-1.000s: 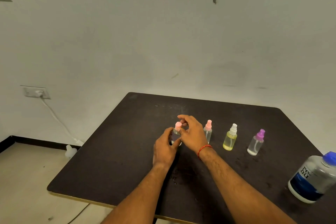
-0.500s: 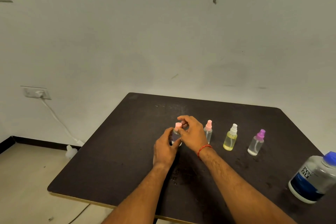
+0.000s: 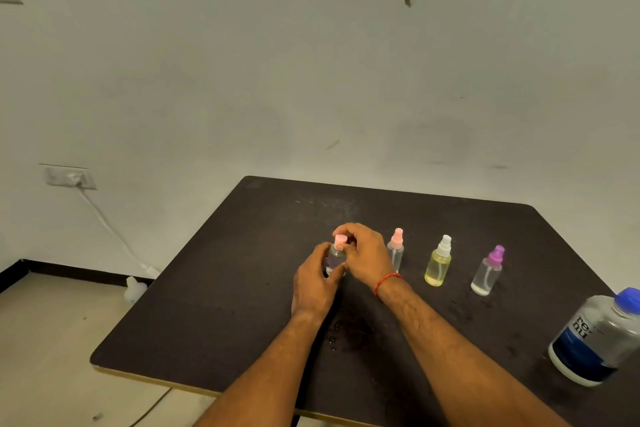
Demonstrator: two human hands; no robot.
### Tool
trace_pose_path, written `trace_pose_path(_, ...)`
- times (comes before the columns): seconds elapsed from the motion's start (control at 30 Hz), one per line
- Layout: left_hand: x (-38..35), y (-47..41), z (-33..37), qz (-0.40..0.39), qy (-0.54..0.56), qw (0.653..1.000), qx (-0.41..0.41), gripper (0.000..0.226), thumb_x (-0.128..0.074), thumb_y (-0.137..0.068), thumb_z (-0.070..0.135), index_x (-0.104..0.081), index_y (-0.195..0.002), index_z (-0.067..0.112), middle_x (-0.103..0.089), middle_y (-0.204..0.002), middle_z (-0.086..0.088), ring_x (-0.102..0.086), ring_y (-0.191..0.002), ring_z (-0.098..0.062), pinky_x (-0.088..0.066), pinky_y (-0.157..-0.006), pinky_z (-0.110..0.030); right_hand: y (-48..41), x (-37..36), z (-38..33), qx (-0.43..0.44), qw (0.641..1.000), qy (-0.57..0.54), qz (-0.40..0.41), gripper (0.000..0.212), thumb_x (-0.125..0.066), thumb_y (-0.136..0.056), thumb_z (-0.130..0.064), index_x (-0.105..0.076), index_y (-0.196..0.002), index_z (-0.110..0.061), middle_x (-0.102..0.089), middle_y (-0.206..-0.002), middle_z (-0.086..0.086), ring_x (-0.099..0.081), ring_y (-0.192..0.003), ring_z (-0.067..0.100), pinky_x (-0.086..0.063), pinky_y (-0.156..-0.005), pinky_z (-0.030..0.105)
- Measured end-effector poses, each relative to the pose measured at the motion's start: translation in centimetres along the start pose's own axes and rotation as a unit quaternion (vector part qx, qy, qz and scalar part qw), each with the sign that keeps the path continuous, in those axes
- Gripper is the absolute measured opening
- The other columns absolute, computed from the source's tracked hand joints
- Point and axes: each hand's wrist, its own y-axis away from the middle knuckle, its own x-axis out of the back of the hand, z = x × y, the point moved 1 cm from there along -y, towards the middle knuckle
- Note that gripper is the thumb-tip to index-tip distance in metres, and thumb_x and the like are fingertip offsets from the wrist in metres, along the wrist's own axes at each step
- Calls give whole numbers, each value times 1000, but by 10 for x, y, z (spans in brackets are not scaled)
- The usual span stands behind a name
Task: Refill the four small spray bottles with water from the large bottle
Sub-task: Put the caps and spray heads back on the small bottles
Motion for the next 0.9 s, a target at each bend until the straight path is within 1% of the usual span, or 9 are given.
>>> trace_pose_path(0.17, 0, 1, 1, -5, -3, 1000, 6, 28, -69, -94, 33, -59, -119, 34, -67, -110, 15, -65, -103, -3, -58, -95, -35, 2, -3, 0, 10, 1000, 18, 15, 21, -66, -86, -4, -66, -99, -21, -64, -98, -6, -59, -93, 8, -49, -84, 17)
trace_pose_path(0.23, 1, 1, 3, -8, -7, 1000, 7, 28, -69, -94, 34, -58, -119, 34, -67, -110, 15, -65, -103, -3, -57, -94, -35, 1, -2, 0, 12, 1000, 17, 7, 21, -65, -87, -5, -67, -101, -21, -64, -99, -6, -59, -93, 8, -49, -84, 17)
trace_pose_path(0.33, -1, 0, 2, -16, -11, 1000, 6, 36, -69, -93, 35, -57, -128, 33, -66, -119, 15, -63, -110, -5, -55, -99, -35, 0, 0, 3, 25, 999, 22, -17, 24, -64, -90, -6, -68, -108, -20, -63, -103, -6, -58, -97, 8, -49, -89, 19)
trace_pose_path(0.43, -3, 0, 1, -36, -11, 999, 3, 47, -68, -95, 32, -52, -139, 34, -64, -129, 14, -62, -118, -7, -54, -102, -34, 2, 1, 5, 47, 998, 25, -35, 24, -62, -90, -4, -69, -108, -19, -63, -102, -7, -59, -97, 8, -52, -90, 23)
trace_pose_path(0.53, -2, 0, 2, -47, -17, 999, -4, 40, -67, -96, 23, -56, -134, 30, -67, -121, 13, -65, -112, -6, -56, -99, -36, 5, 1, 7, 53, 997, 45, -36, 23, -63, -89, -4, -69, -105, -20, -62, -99, -6, -59, -95, 8, -52, -89, 23)
trace_pose_path(0.63, -1, 1, 1, -47, -20, 999, -9, 35, -66, -96, 14, -59, -128, 26, -68, -113, 13, -66, -105, -6, -58, -94, -36, 9, -1, 7, 55, 997, 53, -16, 19, -64, -88, -6, -68, -100, -19, -61, -95, -6, -58, -91, 8, -51, -86, 23)
trace_pose_path(0.7, -1, 1, 0, -46, -19, 999, -14, 34, -64, -96, 12, -60, -127, 25, -69, -111, 12, -67, -103, -7, -59, -92, -37, 12, -3, 5, 56, 997, 53, 3, 17, -63, -87, -5, -67, -97, -18, -60, -92, -5, -56, -89, 9, -50, -83, 23)
trace_pose_path(0.83, -1, 3, -1, -46, 9, 999, -13, 24, -60, -98, 18, -62, -119, 30, -71, -103, 10, -69, -94, -8, -60, -85, -40, 19, -11, 1, 47, 995, 66, 54, 13, -61, -86, -7, -66, -93, -17, -59, -91, -3, -56, -86, 10, -51, -78, 26)
trace_pose_path(0.9, 1, 6, 5, -51, 36, 998, 2, 15, -56, -96, 31, -65, -108, 31, -72, -94, 8, -70, -87, -10, -61, -81, -44, 23, -17, -2, 41, 992, 61, 99, 13, -60, -82, -5, -65, -89, -15, -59, -87, -1, -55, -83, 14, -50, -74, 29)
